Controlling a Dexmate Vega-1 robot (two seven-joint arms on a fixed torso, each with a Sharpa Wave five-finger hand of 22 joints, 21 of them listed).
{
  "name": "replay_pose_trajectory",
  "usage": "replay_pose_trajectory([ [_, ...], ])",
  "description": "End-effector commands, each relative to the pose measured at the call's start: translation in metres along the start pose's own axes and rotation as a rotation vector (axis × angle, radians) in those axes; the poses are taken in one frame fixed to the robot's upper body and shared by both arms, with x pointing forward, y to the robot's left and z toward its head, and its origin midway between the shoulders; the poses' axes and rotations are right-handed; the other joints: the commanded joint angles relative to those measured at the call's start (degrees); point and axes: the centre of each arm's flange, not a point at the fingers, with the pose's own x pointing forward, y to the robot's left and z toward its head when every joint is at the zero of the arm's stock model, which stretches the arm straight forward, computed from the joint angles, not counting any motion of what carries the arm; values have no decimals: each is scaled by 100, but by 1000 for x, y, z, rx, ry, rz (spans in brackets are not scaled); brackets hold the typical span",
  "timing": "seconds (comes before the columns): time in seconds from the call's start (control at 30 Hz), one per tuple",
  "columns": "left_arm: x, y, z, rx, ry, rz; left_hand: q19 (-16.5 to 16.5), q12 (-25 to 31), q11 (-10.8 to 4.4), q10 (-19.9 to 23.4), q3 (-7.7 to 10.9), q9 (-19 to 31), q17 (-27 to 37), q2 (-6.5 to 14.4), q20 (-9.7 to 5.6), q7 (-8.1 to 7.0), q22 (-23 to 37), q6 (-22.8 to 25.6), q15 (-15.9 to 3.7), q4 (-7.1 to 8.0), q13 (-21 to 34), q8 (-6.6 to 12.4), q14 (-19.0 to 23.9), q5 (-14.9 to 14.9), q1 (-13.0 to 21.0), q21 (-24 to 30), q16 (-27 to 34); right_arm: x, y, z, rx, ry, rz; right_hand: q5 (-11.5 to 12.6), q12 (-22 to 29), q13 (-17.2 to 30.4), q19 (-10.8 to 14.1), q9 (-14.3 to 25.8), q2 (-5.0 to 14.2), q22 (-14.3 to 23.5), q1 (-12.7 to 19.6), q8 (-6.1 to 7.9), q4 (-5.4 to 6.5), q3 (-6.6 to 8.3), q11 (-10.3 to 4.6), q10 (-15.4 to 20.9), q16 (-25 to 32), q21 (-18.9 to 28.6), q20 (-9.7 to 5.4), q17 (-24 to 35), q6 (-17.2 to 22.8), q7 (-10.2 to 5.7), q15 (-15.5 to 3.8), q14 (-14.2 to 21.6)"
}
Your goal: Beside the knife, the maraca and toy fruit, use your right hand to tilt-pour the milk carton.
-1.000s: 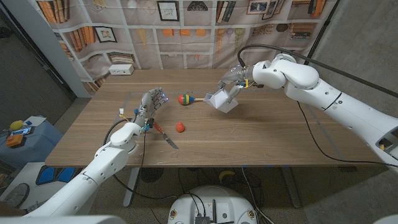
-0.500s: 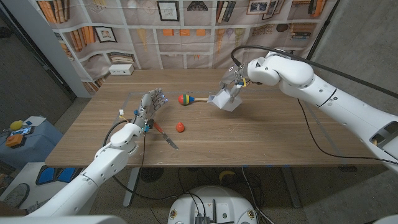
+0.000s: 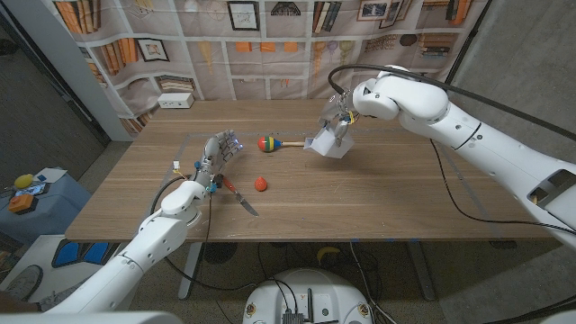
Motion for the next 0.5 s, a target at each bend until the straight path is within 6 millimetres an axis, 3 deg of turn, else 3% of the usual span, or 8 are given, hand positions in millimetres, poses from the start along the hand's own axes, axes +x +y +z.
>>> replay_pose_trajectory([
  [0.03, -5, -1, -8, -12, 0, 16, 63, -2, 42, 34, 49, 27, 24, 431, -1, -16, 25, 50, 7, 9, 21, 11, 34, -7, -49, 5, -17, 1, -7, 1, -70, 28, 45, 40, -14, 21, 26, 15, -29, 16, 46, -1, -17, 36, 3, -28, -24, -10, 42, 20, -26, 21, -581, -23],
  [0.5, -9, -1, -12, -21, -4, 27, 65, 3, 55, 54, 68, 28, 25, 434, 2, -11, 26, 52, 20, 10, 22, 9, 41, -8, -52, 4, -16, 9, -19, 19, -251, 113, 104, 61, -33, 37, 31, 4, -31, 15, 36, -7, -12, 47, -12, -47, -49, -8, 82, 22, -20, 21, -562, -23],
])
